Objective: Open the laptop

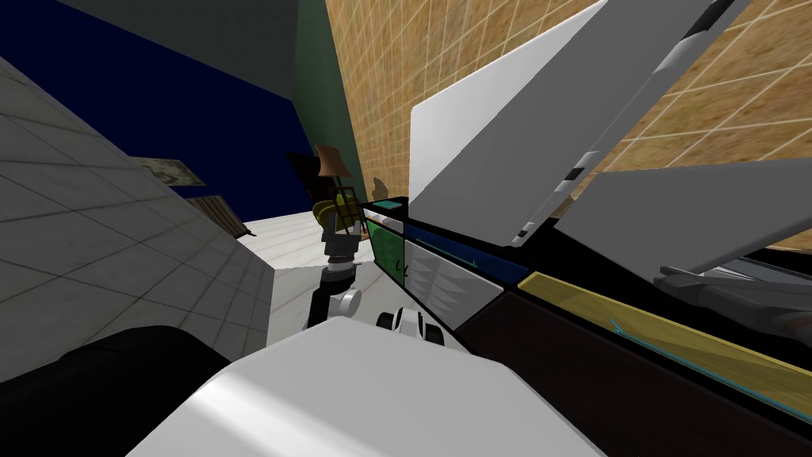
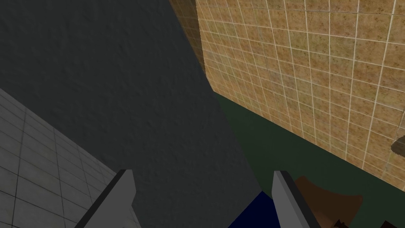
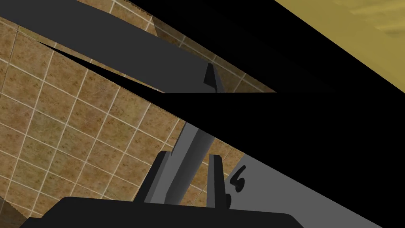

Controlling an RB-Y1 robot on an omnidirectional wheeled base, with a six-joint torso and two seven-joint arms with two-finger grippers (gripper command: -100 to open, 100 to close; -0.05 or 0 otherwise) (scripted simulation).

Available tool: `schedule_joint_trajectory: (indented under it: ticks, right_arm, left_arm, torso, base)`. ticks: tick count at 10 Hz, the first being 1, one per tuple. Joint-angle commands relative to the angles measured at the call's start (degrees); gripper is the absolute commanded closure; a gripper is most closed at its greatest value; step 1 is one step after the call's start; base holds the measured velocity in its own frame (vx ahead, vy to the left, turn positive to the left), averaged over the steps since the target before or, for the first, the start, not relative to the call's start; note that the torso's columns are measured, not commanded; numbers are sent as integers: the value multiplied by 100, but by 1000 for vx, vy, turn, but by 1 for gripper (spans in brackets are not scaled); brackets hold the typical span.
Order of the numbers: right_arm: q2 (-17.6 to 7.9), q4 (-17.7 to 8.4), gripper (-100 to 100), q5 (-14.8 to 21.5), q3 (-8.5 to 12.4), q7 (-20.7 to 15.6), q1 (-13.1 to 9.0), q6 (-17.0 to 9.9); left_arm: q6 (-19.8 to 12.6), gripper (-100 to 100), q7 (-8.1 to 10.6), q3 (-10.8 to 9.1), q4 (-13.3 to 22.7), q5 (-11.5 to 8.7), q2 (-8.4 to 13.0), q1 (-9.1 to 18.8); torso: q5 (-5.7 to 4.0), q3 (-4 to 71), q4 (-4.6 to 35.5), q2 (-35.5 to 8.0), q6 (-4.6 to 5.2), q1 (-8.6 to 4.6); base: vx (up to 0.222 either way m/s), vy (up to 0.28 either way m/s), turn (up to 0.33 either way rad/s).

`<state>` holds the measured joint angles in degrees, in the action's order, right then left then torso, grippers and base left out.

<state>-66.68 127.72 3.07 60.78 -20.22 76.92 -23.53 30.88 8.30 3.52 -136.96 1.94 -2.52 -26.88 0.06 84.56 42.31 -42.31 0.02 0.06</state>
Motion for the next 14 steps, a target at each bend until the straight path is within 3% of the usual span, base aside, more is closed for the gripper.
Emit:
schedule_joint_trajectory:
  ticks: [1, 2, 3, 11, 12, 14]
  right_arm:
    - [16, -93, 100, -294, 13, 273, -134, 117]
    - [13, -74, 100, -220, 0, 200, -102, 91]
    - [74, -162, 100, -415, -67, 416, -257, 189]
    - [319, -498, 100, -1137, -338, 1186, -855, 541]
    - [287, -473, 100, -1077, -317, 1110, -810, 515]
    - [428, -616, 100, -1325, -452, 1397, -1064, 651]
  left_arm:
    - [0, 0, 0, 0, 0, 0, 0, 0]
    - [0, 0, 0, 0, 0, 0, 0, 0]
    - [0, 0, 0, 0, 0, 0, 0, 0]
    - [0, 0, 0, 0, 0, 0, 0, 0]
    - [0, 0, 0, 0, 0, 0, 0, 0]
    - [0, 0, 0, 0, 0, 0, 0, 0]
  torso:
    - [0, 0, 0, 0, -2, 0]
    - [1, 0, 1, -1, -1, 1]
    - [0, 0, -1, 2, 1, 4]
    - [-10, -1, 0, 0, 3, -16]
    - [-11, -2, 0, -2, 3, -17]
    - [-11, -2, -2, 0, 1, -11]
  base:
    - [-25, -16, 18]
    - [-10, -9, 8]
    - [-20, -9, 49]
    - [-26, -12, 35]
    - [-12, -7, 12]
    - [-25, -7, 48]
